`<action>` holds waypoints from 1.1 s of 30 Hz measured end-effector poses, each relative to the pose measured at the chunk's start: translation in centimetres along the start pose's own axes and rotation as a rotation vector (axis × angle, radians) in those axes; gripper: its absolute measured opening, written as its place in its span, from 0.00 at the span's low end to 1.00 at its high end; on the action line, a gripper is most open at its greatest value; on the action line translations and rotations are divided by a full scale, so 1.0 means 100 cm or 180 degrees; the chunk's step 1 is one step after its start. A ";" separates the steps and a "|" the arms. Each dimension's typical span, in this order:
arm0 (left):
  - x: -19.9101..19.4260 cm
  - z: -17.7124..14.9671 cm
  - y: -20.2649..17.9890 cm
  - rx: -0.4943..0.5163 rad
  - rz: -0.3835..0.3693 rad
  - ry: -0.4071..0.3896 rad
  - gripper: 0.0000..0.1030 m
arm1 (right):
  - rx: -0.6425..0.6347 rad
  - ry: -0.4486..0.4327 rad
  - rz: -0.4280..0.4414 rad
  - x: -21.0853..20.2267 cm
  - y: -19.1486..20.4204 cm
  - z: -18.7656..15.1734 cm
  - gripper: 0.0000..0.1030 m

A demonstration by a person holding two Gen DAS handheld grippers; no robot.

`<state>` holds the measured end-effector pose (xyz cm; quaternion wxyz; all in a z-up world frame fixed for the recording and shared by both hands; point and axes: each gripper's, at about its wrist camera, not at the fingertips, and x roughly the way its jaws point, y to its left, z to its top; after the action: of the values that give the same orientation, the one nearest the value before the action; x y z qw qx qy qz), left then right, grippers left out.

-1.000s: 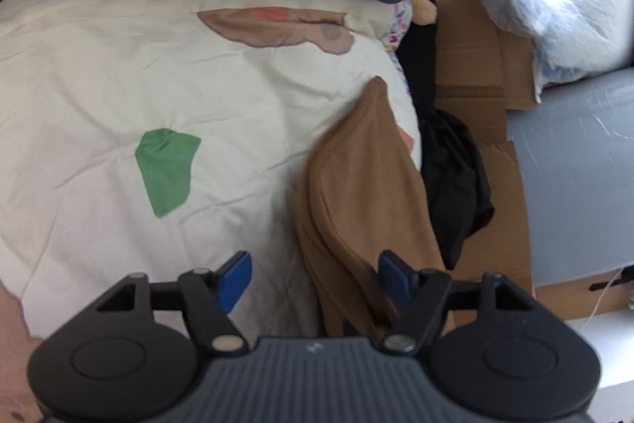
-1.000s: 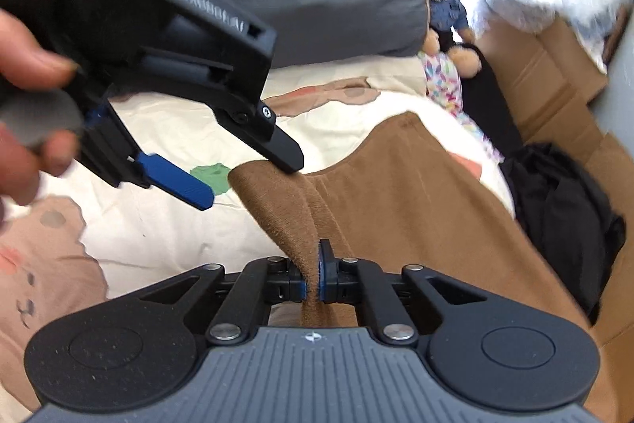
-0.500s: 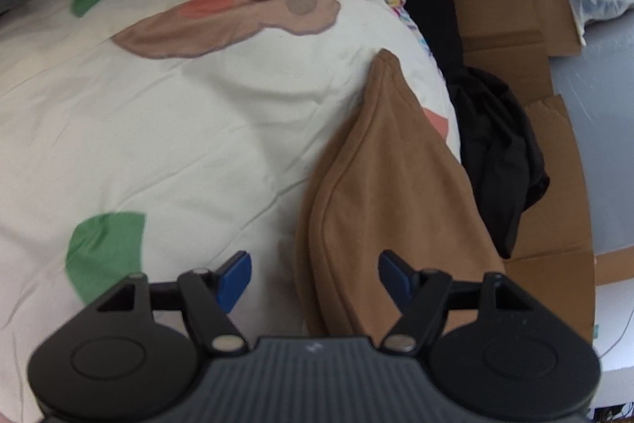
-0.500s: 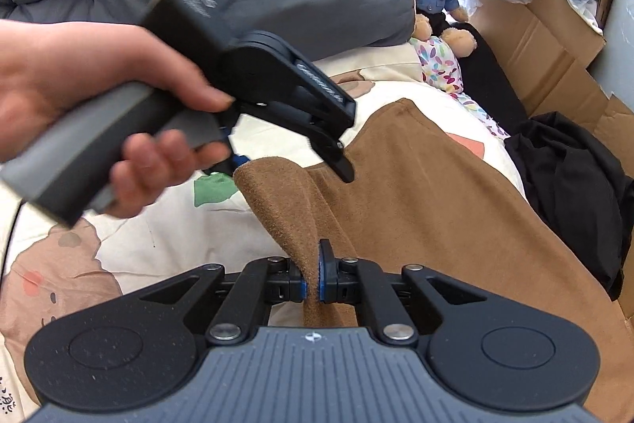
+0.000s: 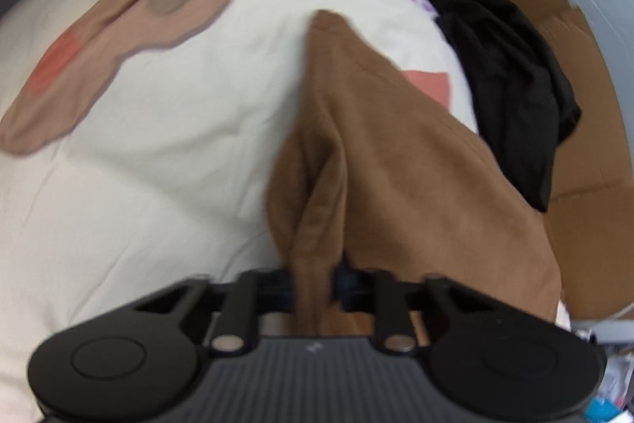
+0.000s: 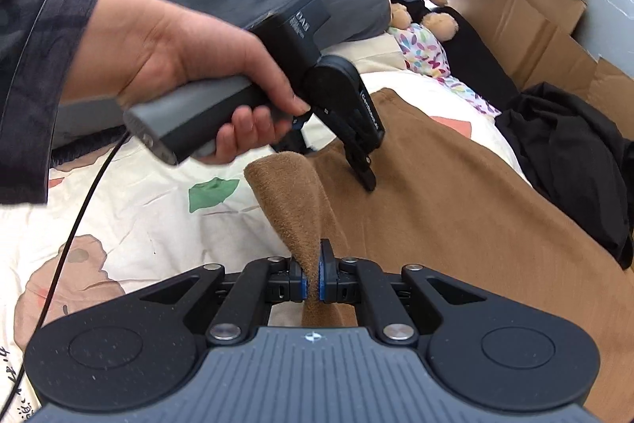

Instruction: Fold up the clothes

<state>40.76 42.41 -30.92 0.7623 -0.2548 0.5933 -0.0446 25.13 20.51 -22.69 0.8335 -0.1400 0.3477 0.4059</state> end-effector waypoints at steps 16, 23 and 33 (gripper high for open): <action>-0.025 0.011 -0.108 0.0897 0.1003 0.0105 0.08 | 0.1127 -0.0051 0.0287 -0.025 -0.049 -0.003 0.05; -0.026 0.007 -0.149 0.1051 0.1213 0.0095 0.08 | 0.1534 -0.0078 0.0293 -0.042 -0.068 -0.010 0.04; -0.036 -0.005 -0.193 0.1195 0.1338 -0.0028 0.08 | 0.2102 -0.0140 0.0439 -0.068 -0.102 -0.027 0.04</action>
<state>43.75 26.91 -19.31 0.7912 0.0194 0.6112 0.0065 28.85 8.77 -20.43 0.8118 0.1702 0.4510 0.3297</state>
